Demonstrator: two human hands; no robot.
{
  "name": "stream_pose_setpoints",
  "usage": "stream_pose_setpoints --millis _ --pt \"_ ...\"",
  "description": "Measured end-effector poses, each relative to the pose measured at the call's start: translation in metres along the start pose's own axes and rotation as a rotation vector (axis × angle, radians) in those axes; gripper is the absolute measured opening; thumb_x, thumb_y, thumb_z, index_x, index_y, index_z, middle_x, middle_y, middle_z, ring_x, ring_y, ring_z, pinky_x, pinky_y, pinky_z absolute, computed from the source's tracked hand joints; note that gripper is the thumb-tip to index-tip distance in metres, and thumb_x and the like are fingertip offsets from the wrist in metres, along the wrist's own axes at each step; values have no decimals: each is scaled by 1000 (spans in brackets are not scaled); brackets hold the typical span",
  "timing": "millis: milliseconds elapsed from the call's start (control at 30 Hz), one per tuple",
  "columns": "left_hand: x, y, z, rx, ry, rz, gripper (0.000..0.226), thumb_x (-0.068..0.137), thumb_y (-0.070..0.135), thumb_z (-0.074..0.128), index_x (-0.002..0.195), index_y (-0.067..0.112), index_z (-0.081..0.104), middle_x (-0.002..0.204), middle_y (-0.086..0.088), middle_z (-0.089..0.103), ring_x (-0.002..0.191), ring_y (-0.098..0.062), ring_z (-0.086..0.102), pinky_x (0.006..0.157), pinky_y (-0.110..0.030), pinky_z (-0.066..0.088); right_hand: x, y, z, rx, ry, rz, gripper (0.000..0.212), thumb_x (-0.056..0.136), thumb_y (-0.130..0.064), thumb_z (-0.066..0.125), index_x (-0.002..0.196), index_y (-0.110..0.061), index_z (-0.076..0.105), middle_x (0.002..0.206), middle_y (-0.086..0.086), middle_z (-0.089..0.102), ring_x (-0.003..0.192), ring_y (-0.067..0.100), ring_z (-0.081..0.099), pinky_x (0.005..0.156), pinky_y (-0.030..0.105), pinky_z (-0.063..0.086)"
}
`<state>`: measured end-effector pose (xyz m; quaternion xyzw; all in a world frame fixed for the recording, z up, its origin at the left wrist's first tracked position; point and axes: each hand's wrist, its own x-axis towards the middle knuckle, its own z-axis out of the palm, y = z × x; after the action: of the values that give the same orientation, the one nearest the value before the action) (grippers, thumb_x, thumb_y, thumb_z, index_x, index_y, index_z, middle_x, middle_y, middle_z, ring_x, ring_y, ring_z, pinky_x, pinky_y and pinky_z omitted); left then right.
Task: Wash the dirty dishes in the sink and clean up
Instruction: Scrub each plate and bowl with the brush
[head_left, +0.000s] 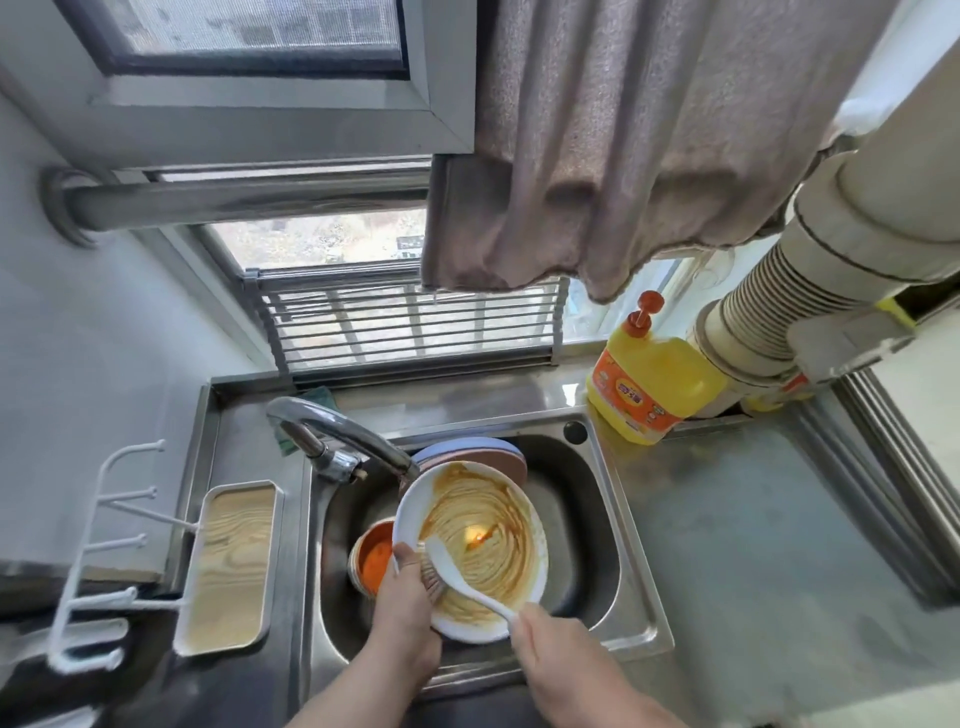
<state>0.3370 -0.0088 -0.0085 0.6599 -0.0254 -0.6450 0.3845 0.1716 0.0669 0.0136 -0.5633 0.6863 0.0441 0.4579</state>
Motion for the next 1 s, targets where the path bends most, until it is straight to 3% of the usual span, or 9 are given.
stream_pose_setpoints --millis 167,300,433,567,633,700,800,900,1000 --pt "3 16 -12 76 3 61 39 113 39 32 138 18 54 129 -15 68 119 -35 65 107 -59 49 -12 51 1 -167 9 67 62 87 -78 -7 96 -31 33 76 -2 59 100 25 69 65 34 39" --pt "5 16 -21 159 -48 10 45 112 44 32 140 18 56 126 -14 72 116 -33 69 99 -51 56 -2 80 -30 -173 186 173 38 106 -58 18 87 -30 36 85 -4 59 92 27 64 71 39 45" --pt "-3 24 -17 115 -77 -2 41 112 44 32 130 20 59 121 -13 73 116 -34 68 105 -60 51 -1 80 -31 -245 246 124 42 105 -61 13 86 -29 33 86 1 65 84 28 66 66 41 44" --pt "-6 21 -9 77 -75 0 40 111 47 33 130 24 58 119 -13 74 110 -35 70 98 -60 55 -27 42 12 -276 323 -56 48 105 -60 7 95 -28 41 53 -1 43 58 9 68 39 23 32" --pt "-14 11 -7 94 -70 -2 46 107 56 36 133 26 59 117 -14 76 107 -39 73 91 -64 58 -26 7 14 -113 245 -90 47 106 -58 13 110 -26 47 84 5 68 93 25 71 63 36 40" --pt "-26 2 -5 115 -108 -6 42 105 58 42 128 30 62 113 -13 78 103 -40 75 87 -69 58 1 -15 -2 -75 129 -9 40 109 -51 20 109 -24 50 108 13 70 105 37 64 75 41 41" --pt "-34 -5 -7 154 -128 31 21 109 25 53 127 30 63 113 -10 78 105 -38 74 90 -66 58 32 -8 -33 -106 198 108 42 108 -47 19 105 -22 52 110 12 70 100 36 65 81 42 49" --pt "-22 3 -21 168 -108 -29 54 95 -15 51 123 29 64 112 -18 75 105 -46 70 88 -71 56 24 27 -36 -244 92 223 30 106 -37 22 101 -22 48 112 9 68 104 36 65 84 43 52" --pt "-10 6 -33 197 -111 -56 76 76 -28 42 129 24 60 115 -23 71 106 -49 66 83 -67 59 -13 35 -10 -156 -34 144 30 110 -38 25 84 -27 36 95 1 57 103 32 64 78 39 41"
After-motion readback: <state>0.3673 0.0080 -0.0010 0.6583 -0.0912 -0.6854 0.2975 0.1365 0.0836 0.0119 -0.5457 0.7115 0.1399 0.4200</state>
